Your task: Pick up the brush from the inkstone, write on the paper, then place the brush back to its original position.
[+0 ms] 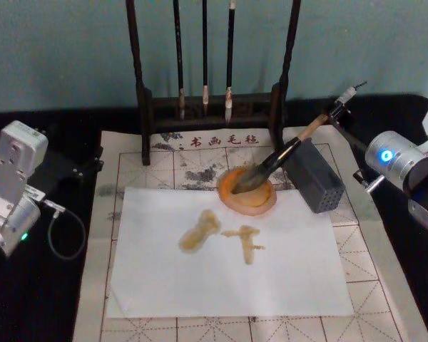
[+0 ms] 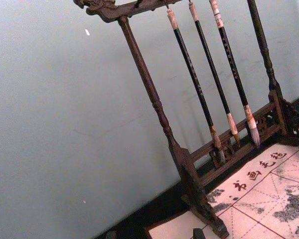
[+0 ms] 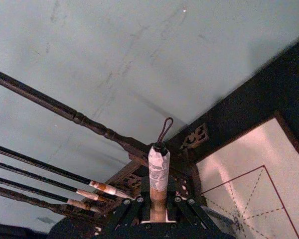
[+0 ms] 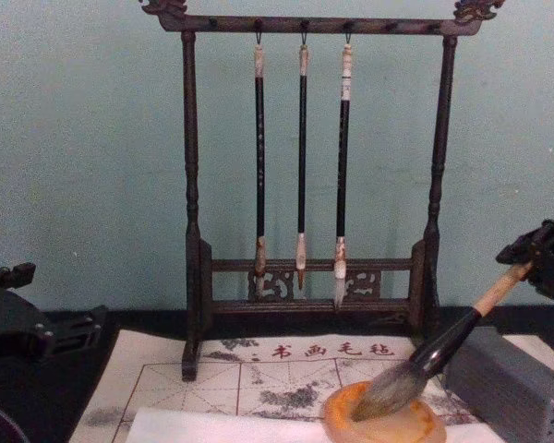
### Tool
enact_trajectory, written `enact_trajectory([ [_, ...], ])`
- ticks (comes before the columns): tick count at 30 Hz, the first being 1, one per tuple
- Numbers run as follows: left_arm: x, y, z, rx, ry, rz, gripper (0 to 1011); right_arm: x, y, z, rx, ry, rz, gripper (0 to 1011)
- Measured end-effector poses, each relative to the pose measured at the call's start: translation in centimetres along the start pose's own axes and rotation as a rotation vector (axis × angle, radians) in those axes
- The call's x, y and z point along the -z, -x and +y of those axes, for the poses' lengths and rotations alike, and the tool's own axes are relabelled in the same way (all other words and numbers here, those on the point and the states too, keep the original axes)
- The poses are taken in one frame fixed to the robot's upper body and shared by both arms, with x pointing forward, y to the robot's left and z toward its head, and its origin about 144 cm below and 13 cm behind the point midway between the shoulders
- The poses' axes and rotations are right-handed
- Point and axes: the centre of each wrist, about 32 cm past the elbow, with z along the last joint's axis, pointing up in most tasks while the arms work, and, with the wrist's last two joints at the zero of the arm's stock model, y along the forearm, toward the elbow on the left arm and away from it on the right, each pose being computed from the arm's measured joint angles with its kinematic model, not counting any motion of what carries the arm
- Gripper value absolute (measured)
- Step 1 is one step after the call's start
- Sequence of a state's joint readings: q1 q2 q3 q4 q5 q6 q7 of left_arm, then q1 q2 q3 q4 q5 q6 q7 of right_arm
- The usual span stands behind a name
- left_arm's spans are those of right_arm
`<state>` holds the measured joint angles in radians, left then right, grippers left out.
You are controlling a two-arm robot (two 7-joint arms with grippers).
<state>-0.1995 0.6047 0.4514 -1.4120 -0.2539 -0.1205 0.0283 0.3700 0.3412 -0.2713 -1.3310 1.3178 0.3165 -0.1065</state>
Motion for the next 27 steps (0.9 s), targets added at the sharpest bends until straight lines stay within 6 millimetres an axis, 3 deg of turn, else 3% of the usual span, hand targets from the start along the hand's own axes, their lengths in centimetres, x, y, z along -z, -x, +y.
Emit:
enact_trajectory([
  [27, 0.0, 0.0, 0.0, 0.0, 0.0, 0.0, 1001, 0.7, -0.1, 0.13, 0.032, 0.002, 0.008, 195],
])
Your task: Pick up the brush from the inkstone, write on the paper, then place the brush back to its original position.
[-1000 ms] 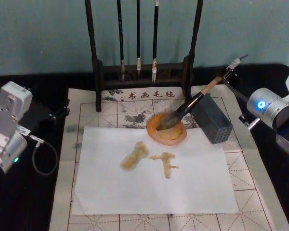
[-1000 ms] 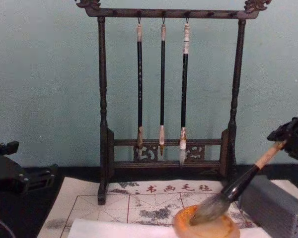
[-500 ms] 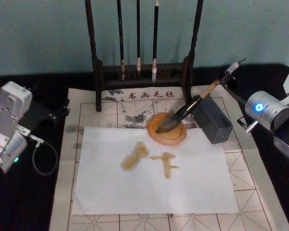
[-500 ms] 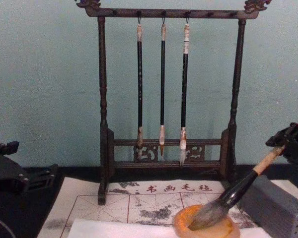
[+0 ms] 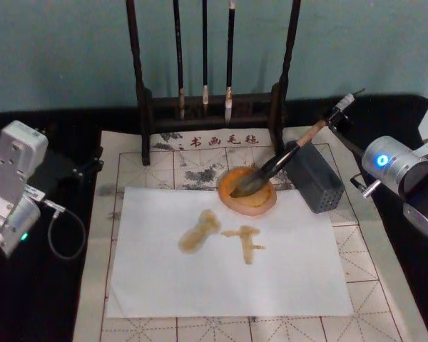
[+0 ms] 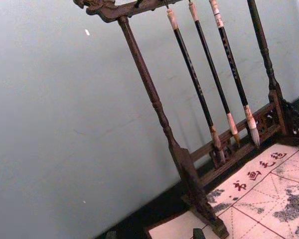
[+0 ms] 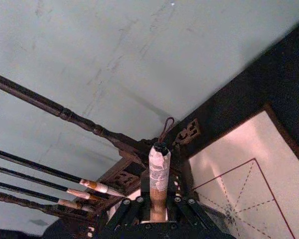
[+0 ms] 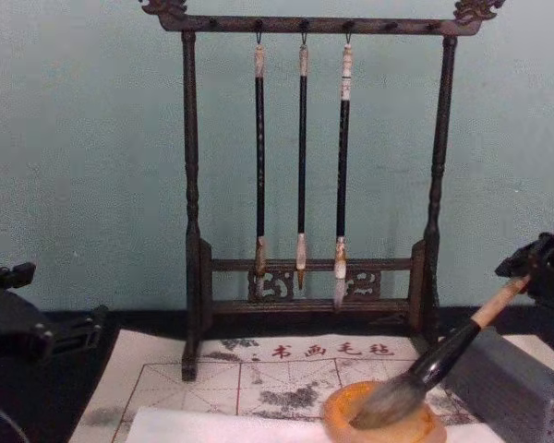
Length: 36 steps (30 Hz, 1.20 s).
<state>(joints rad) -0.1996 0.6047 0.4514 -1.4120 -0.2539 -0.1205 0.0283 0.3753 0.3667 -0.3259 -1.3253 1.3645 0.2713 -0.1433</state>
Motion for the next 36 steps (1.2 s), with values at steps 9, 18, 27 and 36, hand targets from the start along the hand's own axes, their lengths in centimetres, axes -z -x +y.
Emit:
enact_trajectory([
  [9, 0.0, 0.0, 0.0, 0.0, 0.0, 0.0, 1001, 0.03, 0.07, 0.01, 0.01, -0.002, -0.004, 195],
  [18, 0.0, 0.0, 0.0, 0.0, 0.0, 0.0, 1001, 0.01, 0.12, 0.02, 0.01, -0.003, -0.003, 195],
  [27, 0.0, 0.0, 0.0, 0.0, 0.0, 0.0, 1001, -0.02, 0.13, 0.02, 0.008, -0.003, -0.003, 235],
  [36, 0.0, 0.0, 0.0, 0.0, 0.0, 0.0, 1001, 0.01, 0.12, 0.02, 0.007, -0.002, -0.002, 492],
])
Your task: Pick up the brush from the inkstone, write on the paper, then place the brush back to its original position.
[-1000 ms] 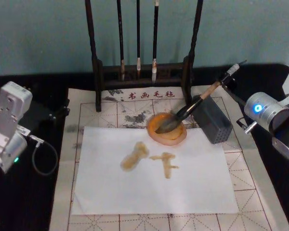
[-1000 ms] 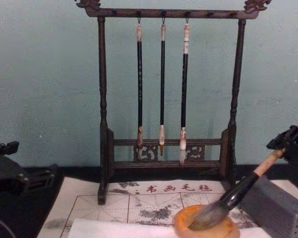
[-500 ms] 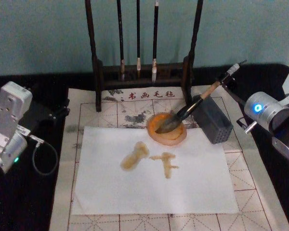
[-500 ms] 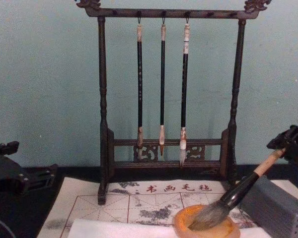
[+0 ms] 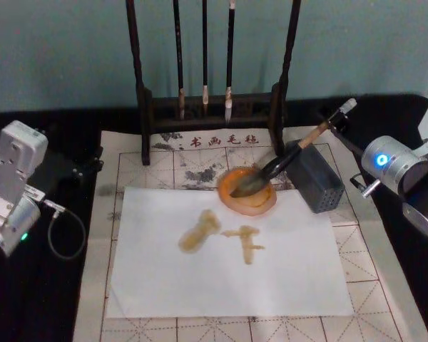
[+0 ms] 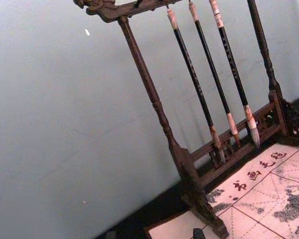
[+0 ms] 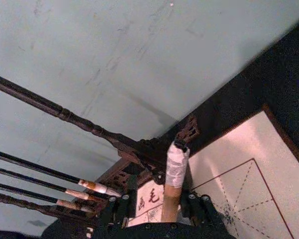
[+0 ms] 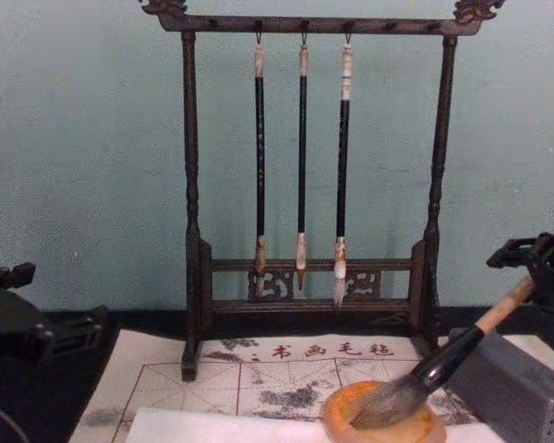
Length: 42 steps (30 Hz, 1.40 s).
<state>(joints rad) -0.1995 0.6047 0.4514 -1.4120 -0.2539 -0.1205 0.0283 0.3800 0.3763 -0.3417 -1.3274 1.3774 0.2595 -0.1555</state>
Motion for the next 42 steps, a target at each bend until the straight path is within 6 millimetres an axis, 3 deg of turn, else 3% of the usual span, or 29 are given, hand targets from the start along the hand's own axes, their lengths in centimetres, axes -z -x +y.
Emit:
enact_trajectory([
  [18, 0.0, 0.0, 0.0, 0.0, 0.0, 0.0, 1001, 0.0, 0.0, 0.0, 0.0, 0.001, -0.001, 999],
  [34, 0.0, 0.0, 0.0, 0.0, 0.0, 0.0, 1001, 0.1, -0.1, -0.5, -0.01, 0.003, -0.024, 1000],
  [42, 0.0, 0.0, 0.0, 0.0, 0.0, 0.0, 1001, 0.3, -0.6, -2.9, -0.009, 0.013, -0.057, 1000],
])
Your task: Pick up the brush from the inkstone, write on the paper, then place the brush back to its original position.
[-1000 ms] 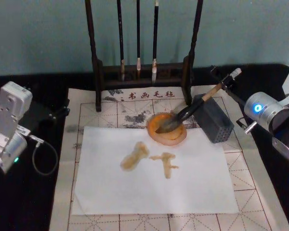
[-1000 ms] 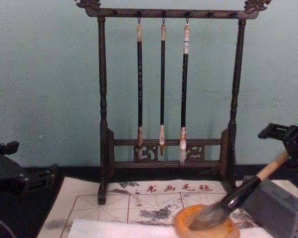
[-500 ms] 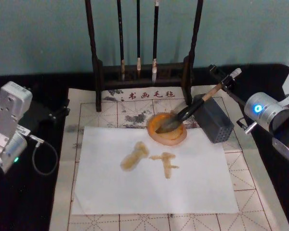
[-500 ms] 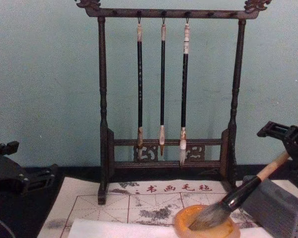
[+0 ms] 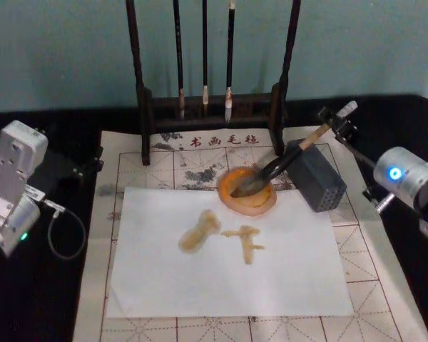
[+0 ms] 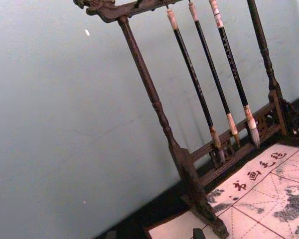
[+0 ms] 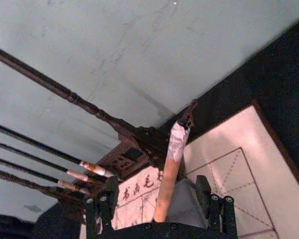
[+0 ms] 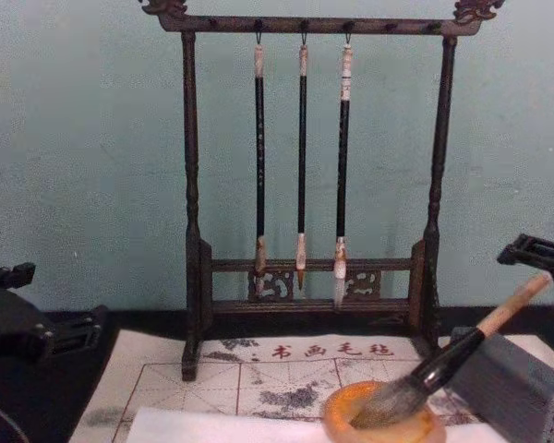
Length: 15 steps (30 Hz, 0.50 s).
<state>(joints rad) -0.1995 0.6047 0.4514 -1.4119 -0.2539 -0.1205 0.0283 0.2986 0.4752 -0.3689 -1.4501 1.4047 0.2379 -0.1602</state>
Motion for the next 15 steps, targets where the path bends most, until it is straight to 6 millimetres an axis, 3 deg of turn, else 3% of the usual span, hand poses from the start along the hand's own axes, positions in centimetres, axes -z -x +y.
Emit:
enact_trajectory([
  [9, 0.0, 0.0, 0.0, 0.0, 0.0, 0.0, 1001, 1.2, -0.9, -2.7, -0.017, -0.023, -0.143, 1000],
  [15, 0.0, 0.0, 0.0, 0.0, 0.0, 0.0, 1001, 2.6, -1.4, -3.2, -0.037, -0.056, -0.305, 1000],
])
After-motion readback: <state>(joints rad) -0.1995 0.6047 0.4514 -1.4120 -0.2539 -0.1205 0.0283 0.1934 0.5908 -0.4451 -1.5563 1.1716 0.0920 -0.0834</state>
